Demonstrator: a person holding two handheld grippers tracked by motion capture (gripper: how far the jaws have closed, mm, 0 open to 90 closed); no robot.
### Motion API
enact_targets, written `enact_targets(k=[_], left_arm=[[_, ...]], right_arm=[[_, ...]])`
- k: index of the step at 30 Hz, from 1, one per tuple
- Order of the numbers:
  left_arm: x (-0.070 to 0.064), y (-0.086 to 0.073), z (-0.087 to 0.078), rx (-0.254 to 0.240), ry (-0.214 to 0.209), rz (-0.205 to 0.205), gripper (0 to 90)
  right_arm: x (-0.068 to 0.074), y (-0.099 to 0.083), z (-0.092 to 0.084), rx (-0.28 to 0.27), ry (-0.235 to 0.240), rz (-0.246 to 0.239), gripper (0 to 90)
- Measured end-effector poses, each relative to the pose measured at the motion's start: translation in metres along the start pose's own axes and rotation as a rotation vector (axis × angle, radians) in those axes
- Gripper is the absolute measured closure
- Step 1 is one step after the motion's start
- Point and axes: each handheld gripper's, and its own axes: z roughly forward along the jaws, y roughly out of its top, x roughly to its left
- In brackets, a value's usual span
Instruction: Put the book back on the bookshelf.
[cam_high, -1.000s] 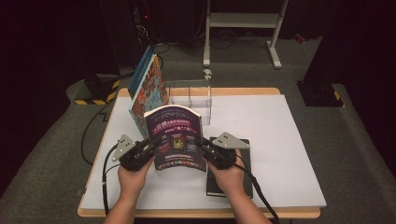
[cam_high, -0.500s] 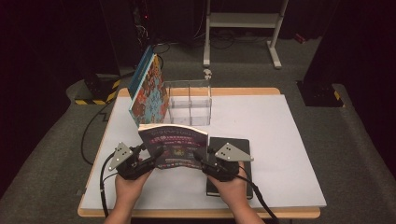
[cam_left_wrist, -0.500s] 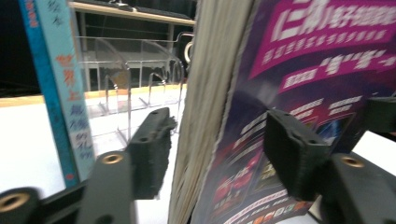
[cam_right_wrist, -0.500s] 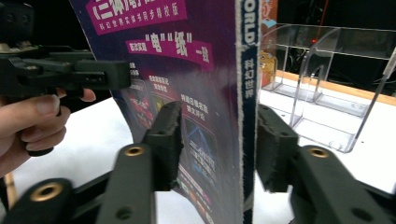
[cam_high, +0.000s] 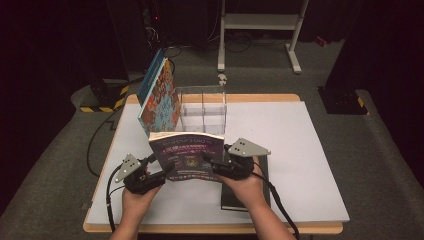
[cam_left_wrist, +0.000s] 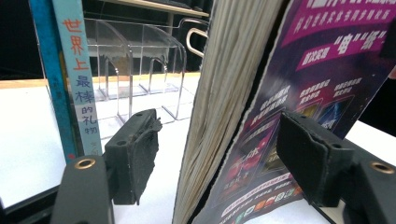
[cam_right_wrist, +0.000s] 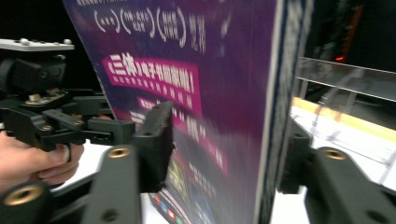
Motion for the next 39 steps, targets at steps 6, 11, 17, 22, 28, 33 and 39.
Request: enact_targets(k=[6,11,17,22,28,33,39], left_arm=[[0.002,0.001,-0.003,-0.005,0.007,0.002,29.9],[0.003,0.001,-0.004,-0.007,0.007,-0.005,30.0],[0.004,0.001,-0.003,-0.001,0.006,-0.004,30.5],[0.003,0.0,-0.002,0.006,-0.001,0.004,30.8],[0.002,-0.001,-0.001,0.012,-0.009,-0.004,30.8],[-0.001,-0.001,0.001,0.013,-0.019,0.008,30.8],[-0.011,0.004,0.004,0.01,-0.069,0.03,29.9]], right_arm=[[0.005,0.003,0.005,0.021,0.025,-0.057,83.7],[0.004,0.003,0.007,-0.014,-0.069,-0.034,83.9],[0.002,0.001,0.005,-0.072,-0.19,-0.042,83.9],[0.0,-0.002,0.004,-0.07,-0.244,-0.017,83.5],[0.001,-0.008,0.003,-0.064,-0.221,-0.001,77.8],[0.0,-0.019,-0.007,-0.05,-0.202,0.022,71.9],[0.004,-0.042,-0.02,-0.021,-0.176,0.05,74.1]])
